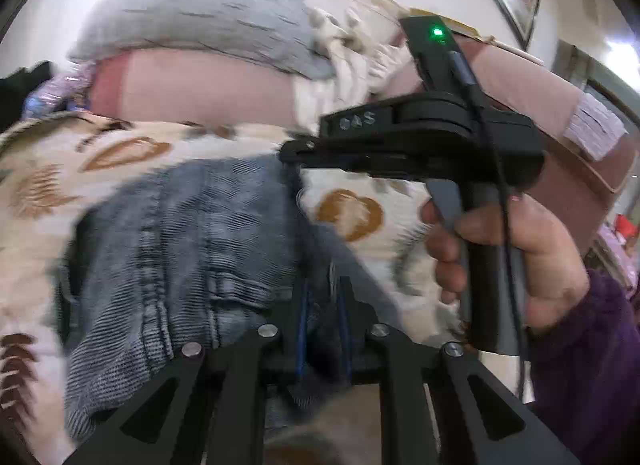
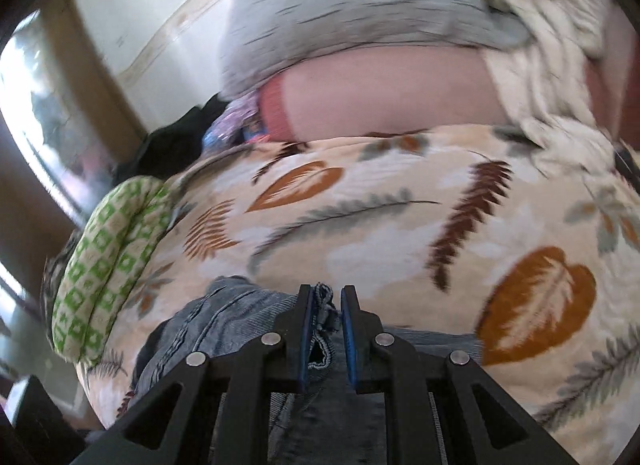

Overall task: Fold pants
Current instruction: 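Grasp the folded jeans with the right gripper and fold it over again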

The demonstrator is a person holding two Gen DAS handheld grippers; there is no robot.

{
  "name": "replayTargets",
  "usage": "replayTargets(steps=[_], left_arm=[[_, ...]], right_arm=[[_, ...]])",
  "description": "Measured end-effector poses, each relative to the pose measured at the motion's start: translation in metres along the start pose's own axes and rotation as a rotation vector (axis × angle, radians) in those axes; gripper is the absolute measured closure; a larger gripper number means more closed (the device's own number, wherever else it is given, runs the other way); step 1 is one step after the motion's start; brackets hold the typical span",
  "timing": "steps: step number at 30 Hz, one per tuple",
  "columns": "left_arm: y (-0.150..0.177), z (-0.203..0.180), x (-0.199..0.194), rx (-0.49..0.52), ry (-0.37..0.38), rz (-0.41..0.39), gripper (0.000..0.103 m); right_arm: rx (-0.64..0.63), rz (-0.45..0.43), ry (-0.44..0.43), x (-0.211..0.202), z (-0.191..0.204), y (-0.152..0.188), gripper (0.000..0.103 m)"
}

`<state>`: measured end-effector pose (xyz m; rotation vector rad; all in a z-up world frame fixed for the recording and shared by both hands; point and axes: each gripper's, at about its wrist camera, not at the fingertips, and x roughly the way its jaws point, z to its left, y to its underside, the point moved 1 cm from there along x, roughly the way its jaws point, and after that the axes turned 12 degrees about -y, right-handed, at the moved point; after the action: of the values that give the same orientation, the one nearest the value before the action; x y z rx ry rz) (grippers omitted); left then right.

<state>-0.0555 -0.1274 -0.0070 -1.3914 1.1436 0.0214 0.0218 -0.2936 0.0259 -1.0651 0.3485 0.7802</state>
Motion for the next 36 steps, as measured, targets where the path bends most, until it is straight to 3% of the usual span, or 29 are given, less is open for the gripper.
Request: replayTargets(steps=[6, 11, 15, 16, 17, 19, 21, 24, 27, 32, 36], left_arm=[[0.002, -0.033, 0.011, 0.071, 0.036, 0.022, 0.089], [0.0, -0.02, -0.016, 0.121, 0.02, -0.003, 0.089], [-0.015, 0.003, -0.061, 0.101, 0.013, -0.109, 0.089], [-0.02, 0.01, -0.072, 0.119, -0.027, -0.145, 0.089], [-0.023, 0.017, -0.078, 0.131, -0.069, -0.173, 0.089], [-0.029, 0.038, -0.085, 0.136, -0.162, -0.2, 0.089], [-0.031, 0.061, -0.08, 0.109, -0.255, -0.158, 0.089], [-0.029, 0.091, -0.062, 0.041, -0.314, -0.064, 0.089], [-0.019, 0.11, -0.044, 0.005, -0.333, 0.031, 0.089], [0.005, 0.116, -0.032, 0.016, -0.312, 0.102, 0.089], [0.009, 0.111, -0.028, 0.052, -0.322, 0.1, 0.089]], right_arm=[[0.079, -0.075, 0.003, -0.036, -0.046, -0.004, 0.088], [0.201, 0.011, -0.172, -0.029, -0.065, 0.017, 0.085], [0.292, 0.043, -0.278, -0.019, -0.065, 0.025, 0.083], [0.331, 0.037, -0.316, -0.018, -0.064, 0.028, 0.068], [0.382, 0.034, -0.344, -0.018, -0.064, 0.032, 0.043], [0.415, 0.02, -0.324, -0.02, -0.058, 0.039, 0.029], [0.394, 0.024, -0.297, -0.02, -0.051, 0.044, 0.029], [0.462, 0.049, -0.316, -0.012, -0.054, 0.065, 0.029], [0.462, 0.078, -0.279, 0.0, -0.057, 0.071, 0.029], [0.477, 0.115, -0.264, 0.016, -0.07, 0.075, 0.029], [0.5, 0.115, -0.372, 0.021, -0.07, 0.075, 0.029]])
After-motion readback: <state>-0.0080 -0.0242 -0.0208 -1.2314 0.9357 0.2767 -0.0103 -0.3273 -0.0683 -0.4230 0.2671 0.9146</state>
